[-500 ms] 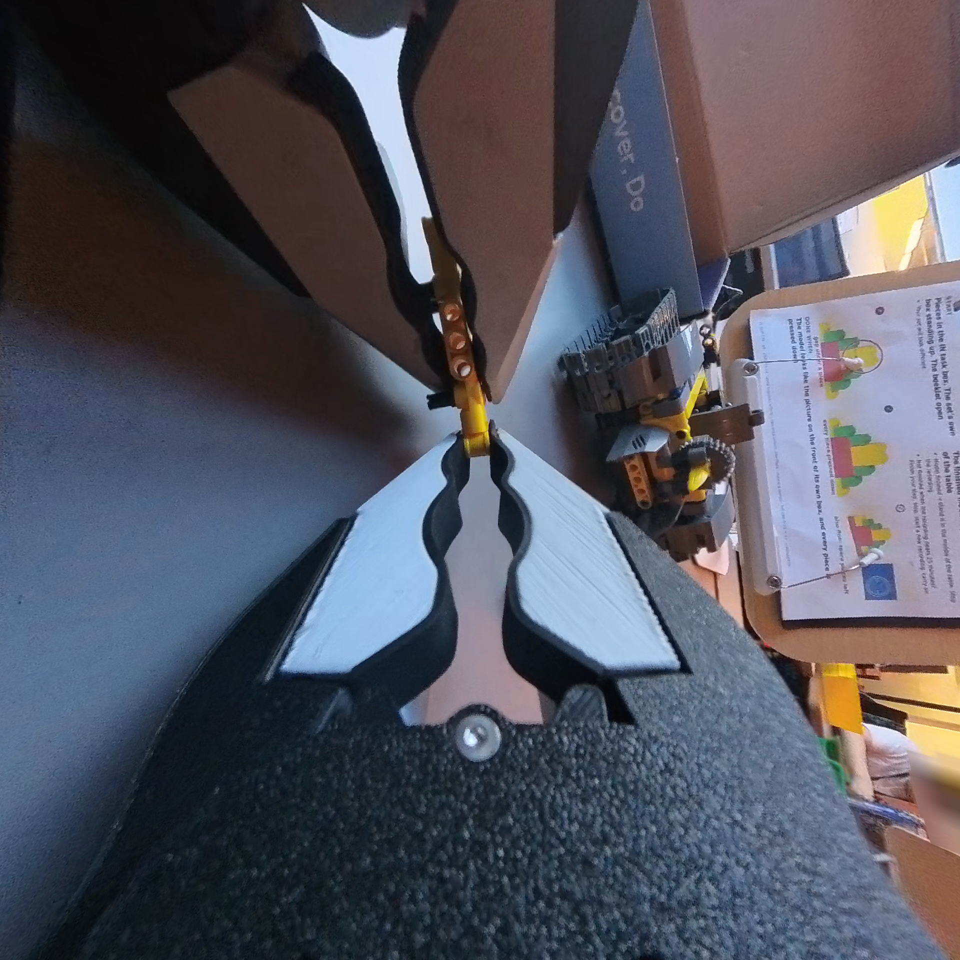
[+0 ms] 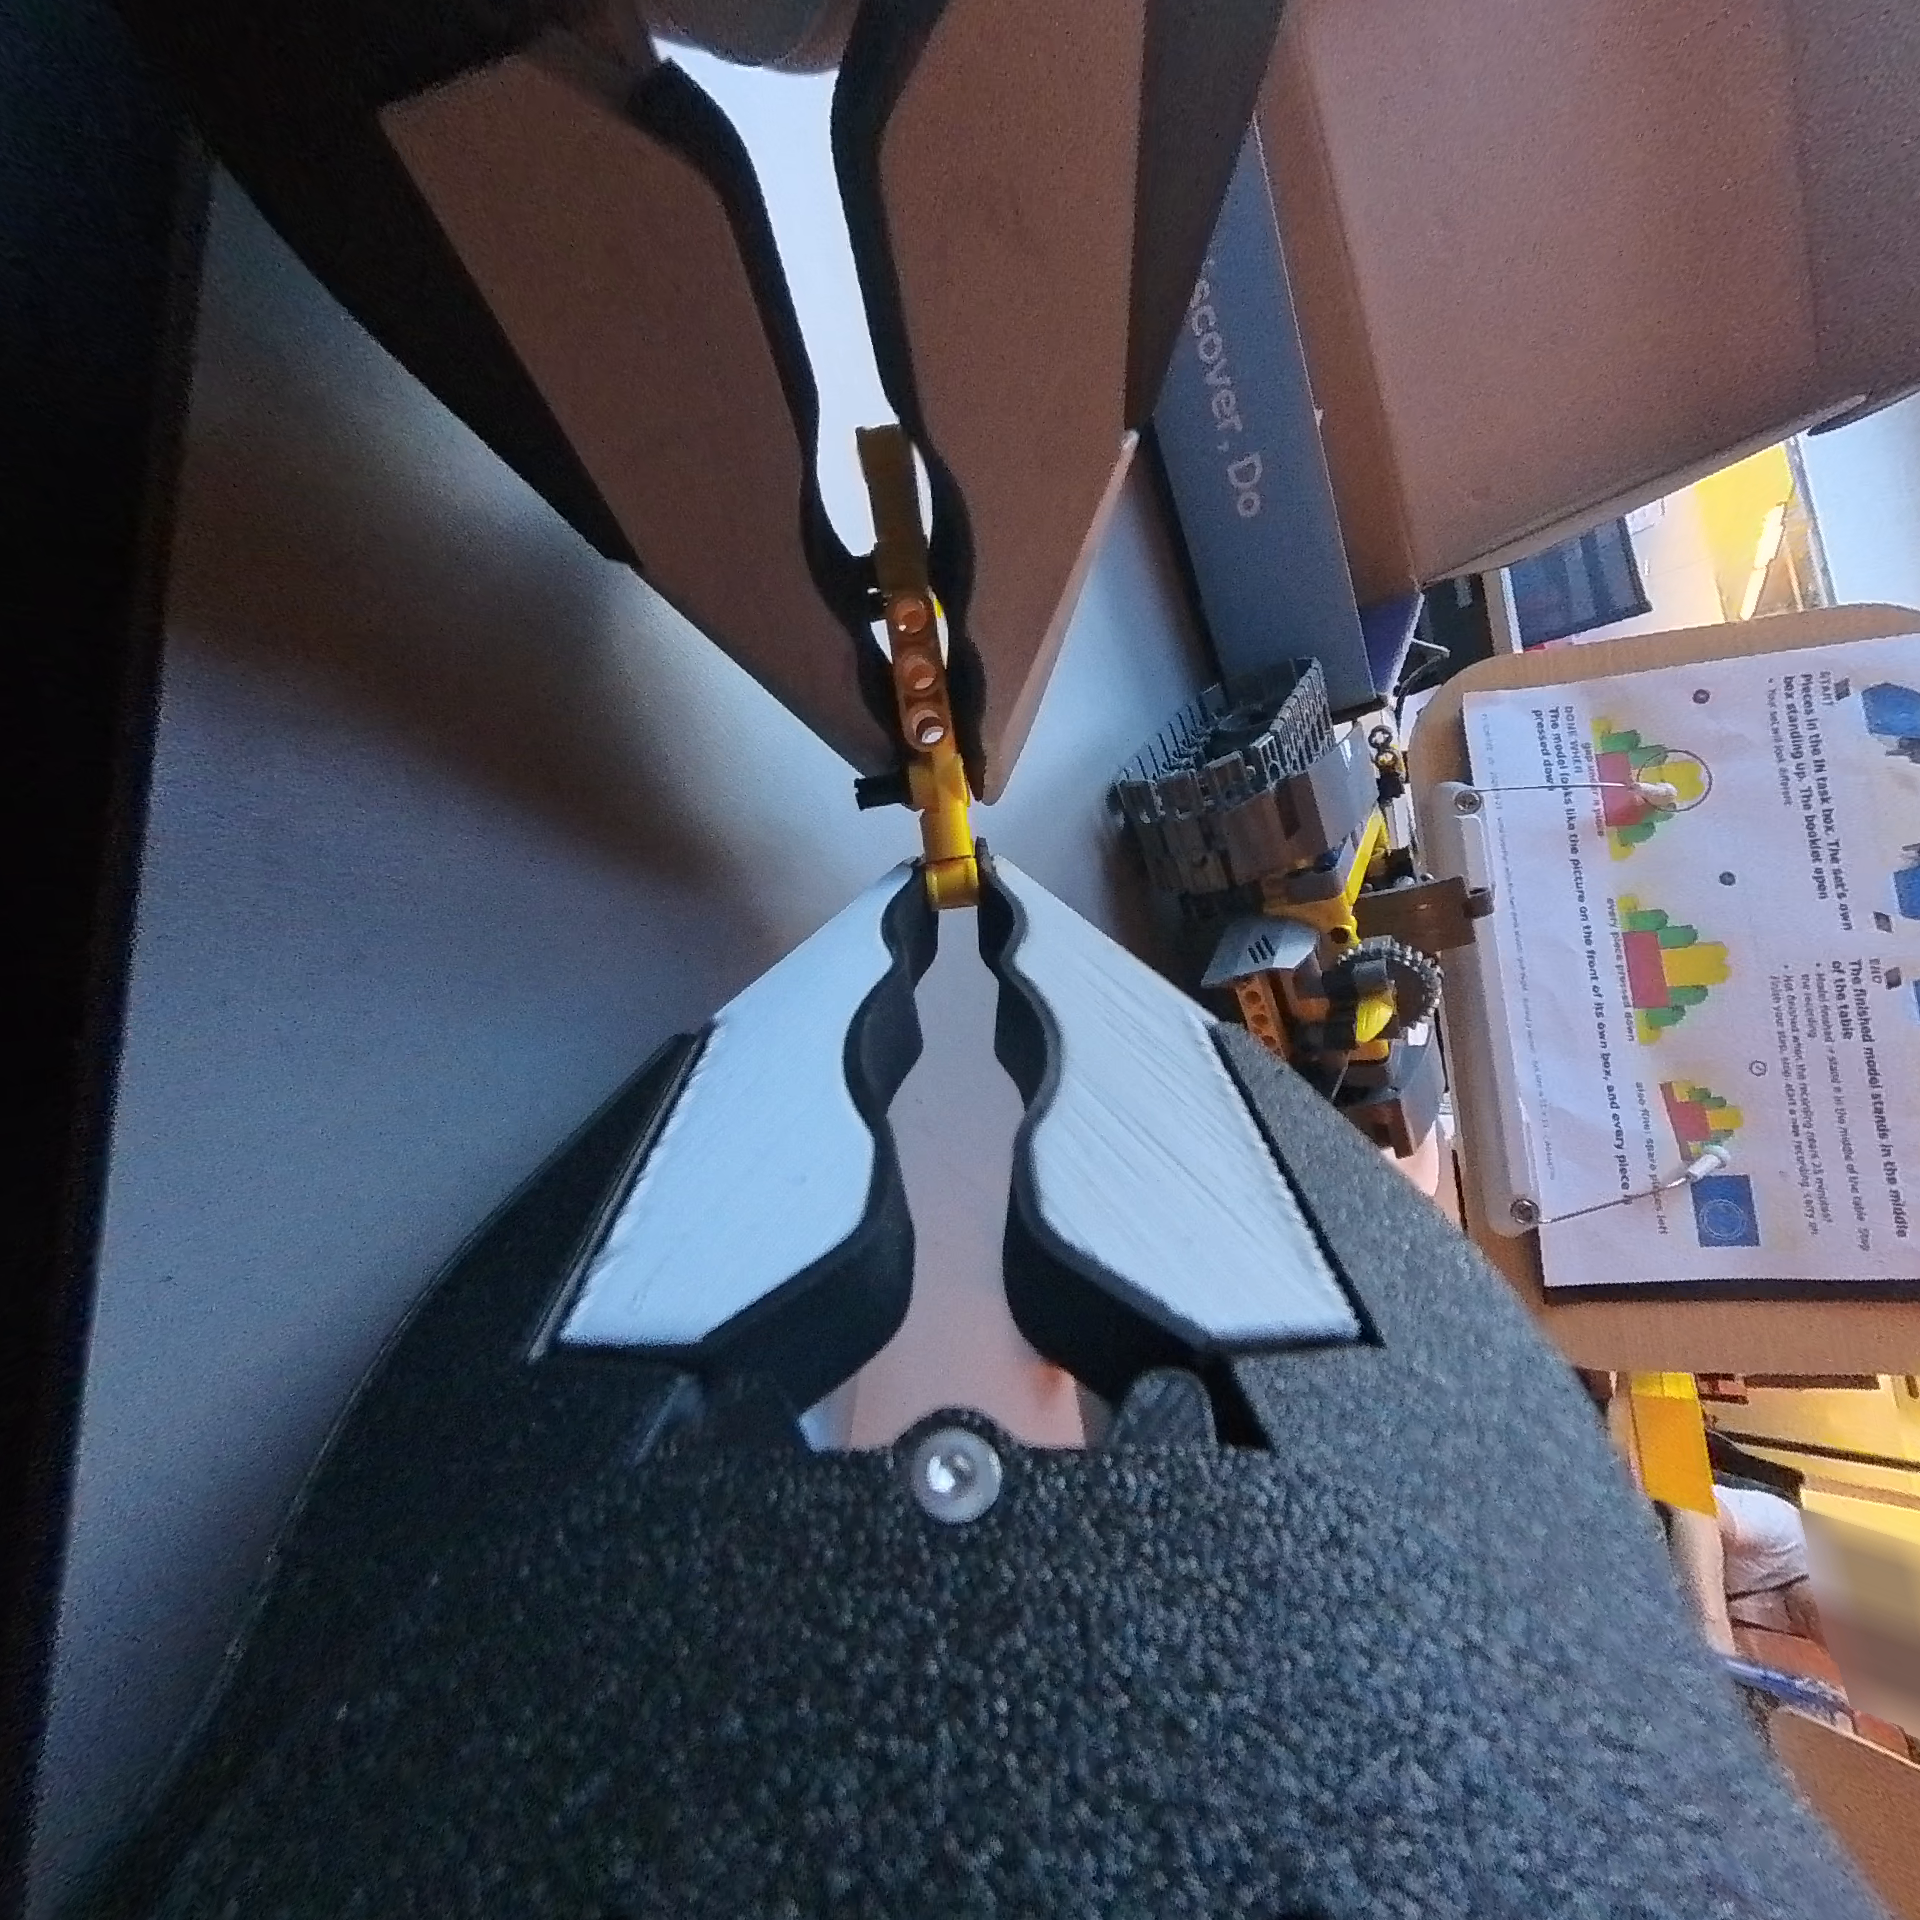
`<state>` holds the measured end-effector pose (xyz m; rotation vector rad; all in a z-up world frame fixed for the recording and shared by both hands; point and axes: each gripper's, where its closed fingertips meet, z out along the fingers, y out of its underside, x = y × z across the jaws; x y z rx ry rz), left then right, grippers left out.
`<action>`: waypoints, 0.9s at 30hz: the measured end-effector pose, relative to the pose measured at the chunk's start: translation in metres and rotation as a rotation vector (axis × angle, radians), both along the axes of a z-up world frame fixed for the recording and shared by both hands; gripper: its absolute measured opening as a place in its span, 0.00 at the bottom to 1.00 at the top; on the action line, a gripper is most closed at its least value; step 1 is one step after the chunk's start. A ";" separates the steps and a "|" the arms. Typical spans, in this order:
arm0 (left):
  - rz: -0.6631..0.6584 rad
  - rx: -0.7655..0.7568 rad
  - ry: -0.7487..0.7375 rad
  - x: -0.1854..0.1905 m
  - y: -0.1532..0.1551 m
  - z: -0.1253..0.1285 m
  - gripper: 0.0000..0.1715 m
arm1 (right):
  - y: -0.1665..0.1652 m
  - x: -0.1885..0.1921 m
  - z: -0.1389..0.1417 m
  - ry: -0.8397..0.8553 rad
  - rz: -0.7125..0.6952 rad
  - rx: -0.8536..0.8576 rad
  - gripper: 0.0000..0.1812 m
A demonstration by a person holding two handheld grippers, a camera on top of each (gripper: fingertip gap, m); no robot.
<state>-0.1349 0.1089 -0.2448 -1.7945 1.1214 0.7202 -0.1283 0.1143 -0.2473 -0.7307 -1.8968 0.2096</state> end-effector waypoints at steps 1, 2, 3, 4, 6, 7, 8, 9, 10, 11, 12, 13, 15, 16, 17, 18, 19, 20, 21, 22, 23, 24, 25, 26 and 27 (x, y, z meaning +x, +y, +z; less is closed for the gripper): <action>-0.005 0.001 -0.002 0.000 -0.001 0.000 0.03 | -0.001 0.000 0.000 0.000 0.004 0.000 0.04; -0.010 0.001 -0.020 0.000 -0.001 -0.001 0.03 | -0.001 0.000 0.000 0.002 0.007 -0.001 0.03; -0.016 -0.003 -0.051 0.000 -0.002 0.000 0.03 | -0.002 0.000 0.001 0.006 0.010 -0.003 0.03; -0.022 -0.004 -0.075 0.000 -0.002 0.001 0.03 | -0.002 0.000 0.002 0.011 0.013 -0.014 0.04; -0.032 -0.009 -0.128 0.001 -0.002 0.003 0.03 | -0.003 0.000 0.005 0.018 0.023 -0.061 0.04; -0.056 -0.028 -0.170 0.004 -0.004 0.002 0.03 | -0.006 0.001 0.005 0.012 0.042 -0.100 0.04; -0.090 -0.065 -0.213 0.007 -0.007 -0.001 0.03 | -0.009 0.004 0.003 0.003 0.078 -0.156 0.04; -0.107 -0.098 -0.275 0.011 -0.008 -0.002 0.03 | -0.012 0.006 0.003 0.001 0.108 -0.225 0.03; -0.115 -0.147 -0.349 0.015 -0.009 -0.003 0.03 | -0.014 0.009 0.003 -0.013 0.130 -0.290 0.04; -0.139 -0.188 -0.410 0.020 -0.011 -0.002 0.03 | -0.016 0.012 0.007 -0.020 0.156 -0.339 0.04; -0.173 -0.181 -0.471 0.023 -0.011 0.007 0.03 | -0.017 0.014 0.015 0.014 0.185 -0.390 0.04; -0.209 -0.158 -0.552 0.026 -0.011 0.019 0.03 | -0.018 0.016 0.027 0.070 0.214 -0.450 0.04; -0.286 -0.158 -0.734 0.033 -0.016 0.039 0.03 | -0.022 0.022 0.050 0.133 0.280 -0.617 0.04; -0.320 -0.143 -0.820 0.035 -0.018 0.050 0.03 | -0.024 0.025 0.061 0.158 0.313 -0.717 0.04; -0.355 -0.125 -0.903 0.036 -0.019 0.060 0.03 | -0.027 0.027 0.073 0.181 0.353 -0.817 0.04; -0.391 -0.110 -0.985 0.039 -0.021 0.070 0.03 | -0.028 0.028 0.085 0.212 0.388 -0.908 0.05; -0.417 -0.088 -1.068 0.040 -0.021 0.080 0.03 | -0.028 0.029 0.099 0.257 0.419 -0.988 0.07; -0.435 -0.067 -1.146 0.040 -0.020 0.089 0.03 | -0.028 0.030 0.112 0.298 0.454 -1.055 0.08; -0.453 -0.055 -1.212 0.041 -0.020 0.097 0.03 | -0.027 0.029 0.121 0.323 0.480 -1.109 0.11; -0.468 -0.043 -1.264 0.041 -0.019 0.103 0.03 | -0.027 0.027 0.127 0.333 0.492 -1.150 0.15; -0.487 -0.031 -1.303 0.043 -0.020 0.109 0.03 | -0.027 0.025 0.129 0.334 0.500 -1.173 0.16; -0.501 -0.022 -1.330 0.044 -0.020 0.113 0.03 | -0.029 0.023 0.131 0.337 0.506 -1.182 0.15; -0.509 -0.022 -1.346 0.046 -0.020 0.116 0.03 | -0.031 0.022 0.134 0.344 0.513 -1.184 0.15; -0.516 -0.028 -1.356 0.049 -0.021 0.116 0.03 | -0.034 0.021 0.136 0.346 0.528 -1.183 0.14; -0.521 -0.027 -1.364 0.051 -0.021 0.117 0.03 | -0.038 0.019 0.138 0.344 0.536 -1.176 0.11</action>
